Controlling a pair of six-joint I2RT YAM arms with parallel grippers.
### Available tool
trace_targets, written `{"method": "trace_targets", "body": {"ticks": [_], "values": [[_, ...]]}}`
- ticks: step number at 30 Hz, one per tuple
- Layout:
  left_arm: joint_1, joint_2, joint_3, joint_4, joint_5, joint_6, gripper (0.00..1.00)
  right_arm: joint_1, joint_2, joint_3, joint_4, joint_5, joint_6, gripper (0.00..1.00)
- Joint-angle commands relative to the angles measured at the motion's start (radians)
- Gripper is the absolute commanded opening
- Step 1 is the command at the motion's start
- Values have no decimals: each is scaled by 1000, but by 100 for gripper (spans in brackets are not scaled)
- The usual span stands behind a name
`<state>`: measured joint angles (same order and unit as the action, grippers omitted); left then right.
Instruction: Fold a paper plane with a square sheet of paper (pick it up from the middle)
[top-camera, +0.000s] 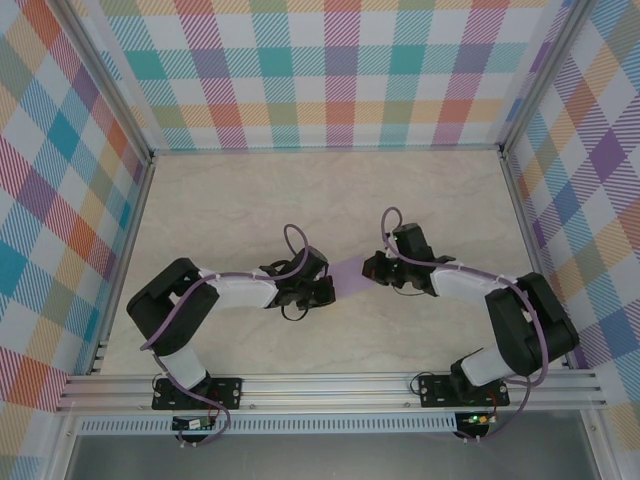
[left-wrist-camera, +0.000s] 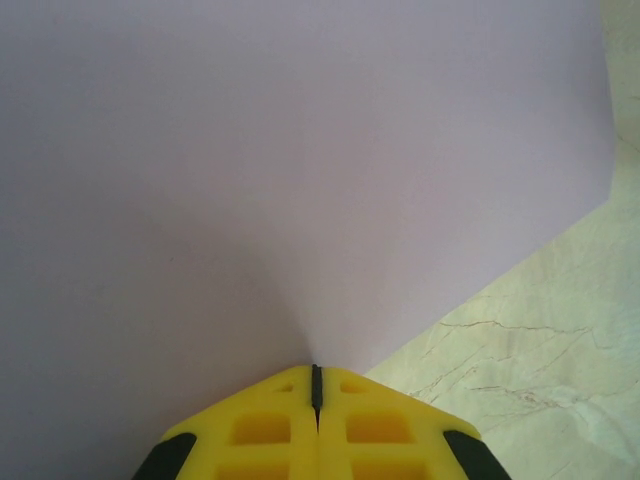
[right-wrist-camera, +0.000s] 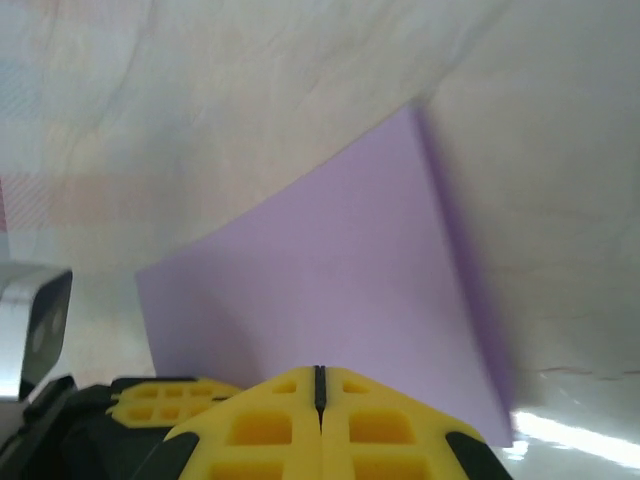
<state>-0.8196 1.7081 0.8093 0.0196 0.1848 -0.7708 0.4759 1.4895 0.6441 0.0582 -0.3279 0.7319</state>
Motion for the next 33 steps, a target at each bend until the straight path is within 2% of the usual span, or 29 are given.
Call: {"method": "trace_targets", "body": {"ticks": [1,6,10,14,18,24,33], "values": [[14,-5,10,-45,27,90,0,43,85,29,67,-40,81,0],[15,-17,21,-4,28,25,0,58,152,12,113,-36,132,0],[13,-34,6,15,-61,-122,0,58,153,-7,93,-10,134,0],[10,-47,-34,135,-78,-245,0,58,153,-21,73,8,138,0],[-23,-39,-43,212,-109,-318,0,59,167,-20,61,13,141,0],[-78,-4,-91,295,-215,-445,0,59,190,-11,39,13,130,0],[-96,31,-137,352,-252,-516,0,59,188,-11,4,37,115,0]]}}
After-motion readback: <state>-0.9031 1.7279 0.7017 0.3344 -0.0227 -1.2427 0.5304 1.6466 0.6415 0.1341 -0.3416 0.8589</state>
